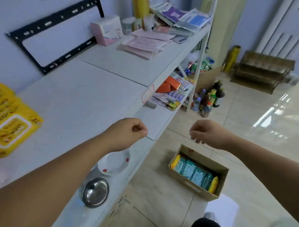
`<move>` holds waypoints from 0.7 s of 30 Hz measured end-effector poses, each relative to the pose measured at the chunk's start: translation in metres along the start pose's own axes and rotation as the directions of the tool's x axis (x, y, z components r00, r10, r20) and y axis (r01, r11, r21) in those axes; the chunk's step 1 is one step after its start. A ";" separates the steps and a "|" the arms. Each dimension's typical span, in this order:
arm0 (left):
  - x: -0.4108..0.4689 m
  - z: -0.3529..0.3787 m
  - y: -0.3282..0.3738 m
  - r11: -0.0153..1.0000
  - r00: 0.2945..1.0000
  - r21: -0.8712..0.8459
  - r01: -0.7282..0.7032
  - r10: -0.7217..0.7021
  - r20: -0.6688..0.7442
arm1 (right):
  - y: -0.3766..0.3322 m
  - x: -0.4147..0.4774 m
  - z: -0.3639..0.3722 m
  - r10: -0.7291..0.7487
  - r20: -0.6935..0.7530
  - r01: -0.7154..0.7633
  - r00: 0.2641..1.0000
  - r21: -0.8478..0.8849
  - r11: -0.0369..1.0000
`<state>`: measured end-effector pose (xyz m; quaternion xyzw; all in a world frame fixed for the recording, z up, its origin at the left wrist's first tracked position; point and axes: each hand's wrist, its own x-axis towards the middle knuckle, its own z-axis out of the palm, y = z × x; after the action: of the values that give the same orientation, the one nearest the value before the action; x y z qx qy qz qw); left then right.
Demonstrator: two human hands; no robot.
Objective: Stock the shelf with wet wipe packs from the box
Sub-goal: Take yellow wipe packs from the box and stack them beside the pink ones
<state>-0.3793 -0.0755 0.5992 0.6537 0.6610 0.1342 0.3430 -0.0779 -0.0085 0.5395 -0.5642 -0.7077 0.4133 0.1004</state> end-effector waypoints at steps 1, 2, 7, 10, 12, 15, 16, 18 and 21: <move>0.009 0.011 0.006 1.000 1.000 0.012 0.008 -0.008 0.026 | 0.017 0.000 -0.007 0.028 -0.005 -0.028 1.000 0.011 1.000; 0.019 0.023 0.011 1.000 0.998 0.023 0.019 -0.021 0.056 | 0.035 0.000 -0.014 0.058 -0.008 -0.058 0.998 0.021 0.998; 0.081 0.095 0.038 0.995 0.984 0.013 0.101 -0.101 0.150 | 0.138 0.015 -0.047 0.181 0.090 -0.185 0.979 0.034 0.982; 0.118 0.146 0.044 0.985 0.964 0.027 0.171 -0.172 0.203 | 0.198 0.031 -0.069 0.244 0.162 -0.252 0.956 0.031 0.967; 0.139 0.180 0.045 0.970 0.943 0.039 0.239 -0.242 0.228 | 0.230 0.039 -0.079 0.267 0.219 -0.273 0.938 -0.001 0.962; 0.163 0.226 0.042 0.928 0.902 0.035 0.371 -0.369 0.223 | 0.274 0.058 -0.085 0.312 0.317 -0.311 0.895 -0.057 0.949; 0.169 0.242 0.038 0.915 0.890 0.030 0.402 -0.398 0.222 | 0.287 0.065 -0.084 0.325 0.339 -0.320 0.883 -0.073 0.945; 0.181 0.271 0.029 0.901 0.873 0.030 0.433 -0.428 0.234 | 0.315 0.078 -0.077 0.365 0.369 -0.346 0.855 -0.120 0.931; 0.202 0.317 0.003 0.884 0.844 0.050 0.464 -0.459 0.277 | 0.360 0.099 -0.052 0.418 0.412 -0.375 0.809 -0.185 0.908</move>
<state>-0.1597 0.0322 0.3139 0.4848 0.7419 -0.0400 0.4615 0.1775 0.1108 0.2888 -0.5944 -0.5970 0.5082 -0.1787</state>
